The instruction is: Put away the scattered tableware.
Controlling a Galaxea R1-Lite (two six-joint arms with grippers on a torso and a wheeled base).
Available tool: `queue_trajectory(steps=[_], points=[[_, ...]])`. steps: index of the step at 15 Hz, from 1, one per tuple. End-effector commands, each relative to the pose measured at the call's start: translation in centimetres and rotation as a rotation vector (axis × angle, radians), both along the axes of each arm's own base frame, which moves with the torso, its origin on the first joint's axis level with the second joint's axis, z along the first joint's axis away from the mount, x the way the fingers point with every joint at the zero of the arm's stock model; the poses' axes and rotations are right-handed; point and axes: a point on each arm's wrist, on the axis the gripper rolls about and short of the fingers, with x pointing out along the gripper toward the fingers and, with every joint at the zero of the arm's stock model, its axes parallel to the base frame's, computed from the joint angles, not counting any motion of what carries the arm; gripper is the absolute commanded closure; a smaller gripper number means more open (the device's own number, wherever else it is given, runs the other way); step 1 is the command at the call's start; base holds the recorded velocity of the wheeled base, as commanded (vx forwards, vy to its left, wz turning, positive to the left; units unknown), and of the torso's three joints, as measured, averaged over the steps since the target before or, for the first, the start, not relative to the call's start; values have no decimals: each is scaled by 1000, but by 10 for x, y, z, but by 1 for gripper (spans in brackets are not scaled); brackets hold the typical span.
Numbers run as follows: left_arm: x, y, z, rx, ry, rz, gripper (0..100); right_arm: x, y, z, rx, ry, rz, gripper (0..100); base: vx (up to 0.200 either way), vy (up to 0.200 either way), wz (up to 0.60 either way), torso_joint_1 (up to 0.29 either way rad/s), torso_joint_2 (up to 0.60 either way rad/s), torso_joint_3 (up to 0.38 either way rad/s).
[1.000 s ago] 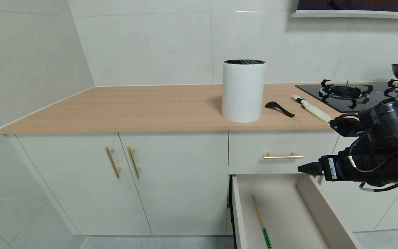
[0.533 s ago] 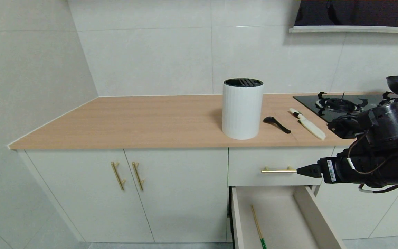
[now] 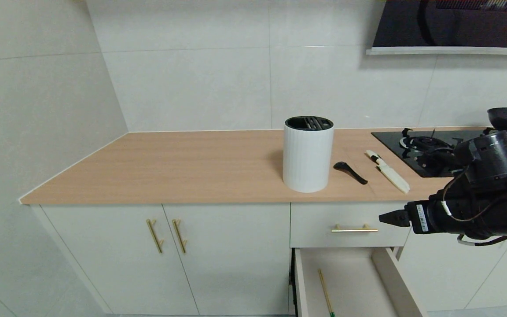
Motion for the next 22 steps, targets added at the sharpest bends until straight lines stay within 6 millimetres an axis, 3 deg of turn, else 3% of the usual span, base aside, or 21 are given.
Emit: queue_trajectory(steps=[1, 7, 8, 11, 12, 16, 17, 22], points=[[0, 0, 0, 0, 0, 1, 0, 5, 0, 0, 5, -16, -6, 0, 0, 0, 0, 0, 0, 0], [0, 0, 0, 0, 0, 1, 0, 119, -11, 21, -30, -281, -34, 0, 0, 0, 0, 0, 0, 0], [0, 0, 0, 0, 0, 1, 0, 141, -11, 12, -53, -290, 21, 0, 0, 0, 0, 0, 0, 0], [0, 0, 0, 0, 0, 1, 0, 171, -8, -3, -45, -303, 118, 0, 0, 0, 0, 0, 0, 0], [0, 0, 0, 0, 0, 1, 0, 190, -11, -17, -42, -297, 121, 0, 0, 0, 0, 0, 0, 0], [0, 0, 0, 0, 0, 1, 0, 199, -14, -36, -58, -269, 139, 0, 0, 0, 0, 0, 0, 0], [0, 0, 0, 0, 0, 1, 0, 207, -25, -48, -57, -248, 119, 0, 0, 0, 0, 0, 0, 0], [0, 0, 0, 0, 0, 1, 0, 229, -25, -75, -53, -238, 119, 0, 0, 0, 0, 0, 0, 0]])
